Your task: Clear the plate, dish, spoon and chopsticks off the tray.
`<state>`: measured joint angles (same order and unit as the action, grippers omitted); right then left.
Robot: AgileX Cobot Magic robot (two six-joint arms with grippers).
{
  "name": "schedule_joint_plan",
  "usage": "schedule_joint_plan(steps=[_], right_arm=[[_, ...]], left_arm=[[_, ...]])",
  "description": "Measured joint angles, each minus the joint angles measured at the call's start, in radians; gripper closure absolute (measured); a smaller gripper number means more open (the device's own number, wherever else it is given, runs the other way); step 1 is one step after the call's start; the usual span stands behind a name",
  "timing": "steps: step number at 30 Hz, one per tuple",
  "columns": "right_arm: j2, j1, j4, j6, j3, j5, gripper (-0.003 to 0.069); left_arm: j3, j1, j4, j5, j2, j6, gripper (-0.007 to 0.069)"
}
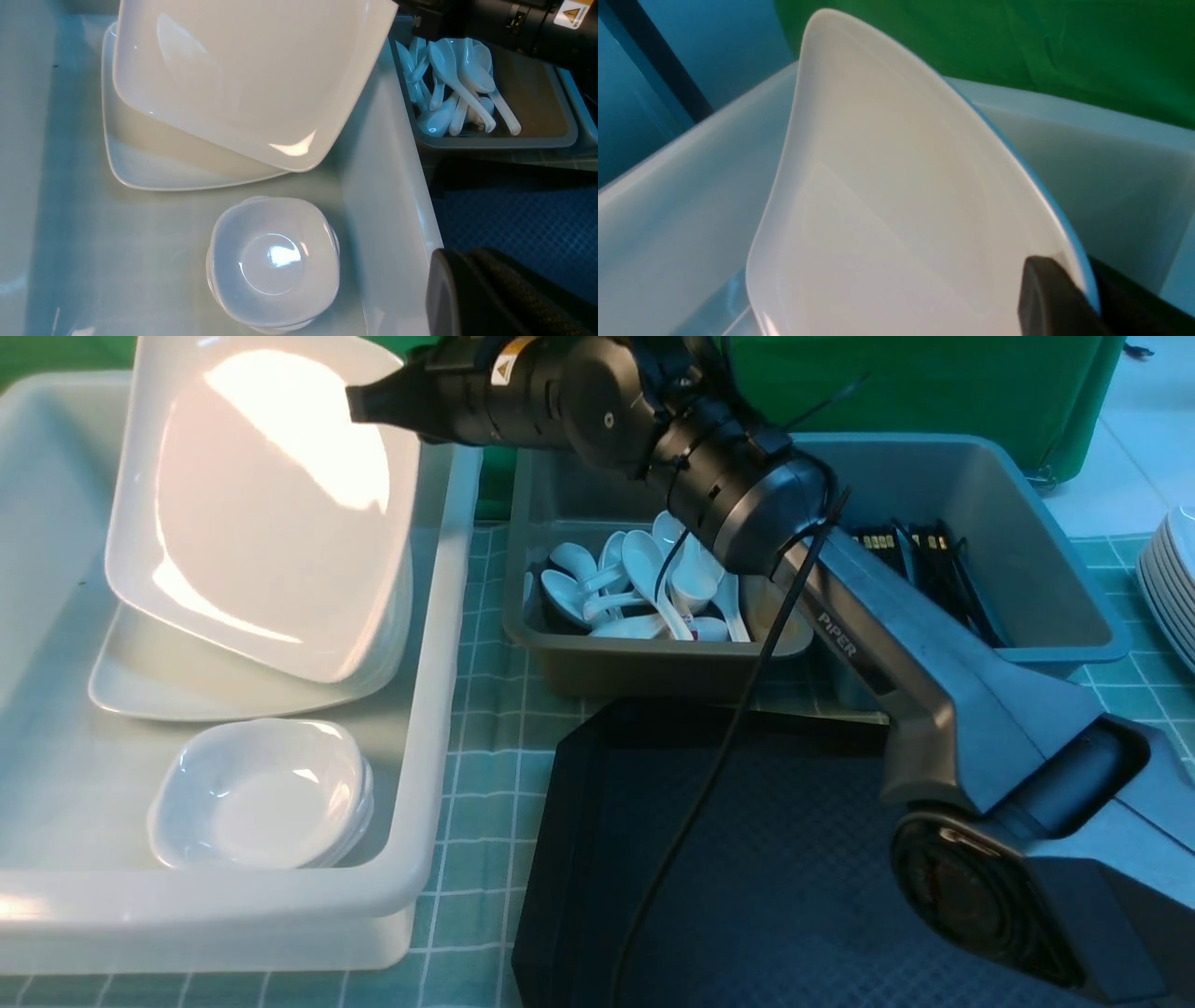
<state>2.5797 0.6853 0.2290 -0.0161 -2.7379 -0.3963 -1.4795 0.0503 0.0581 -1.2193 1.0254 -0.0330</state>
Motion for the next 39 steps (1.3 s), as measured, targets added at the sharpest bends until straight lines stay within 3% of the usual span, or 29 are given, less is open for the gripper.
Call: schedule_joint_plan(steps=[11,25,39], right_arm=[[0.019,0.000,-0.001,-0.023,0.000,-0.005,0.0602],[0.018,0.000,0.012,-0.037,-0.001,0.025,0.0503],[0.017,0.000,0.015,-0.037,-0.002,0.028,0.0496]], left_arm=[[0.000,0.000,0.000,-0.001,0.000,0.000,0.0613],[0.000,0.000,0.011,-0.001,0.000,0.004,0.0613],[0.000,0.000,0.014,-0.001,0.000,0.013,0.0613]])
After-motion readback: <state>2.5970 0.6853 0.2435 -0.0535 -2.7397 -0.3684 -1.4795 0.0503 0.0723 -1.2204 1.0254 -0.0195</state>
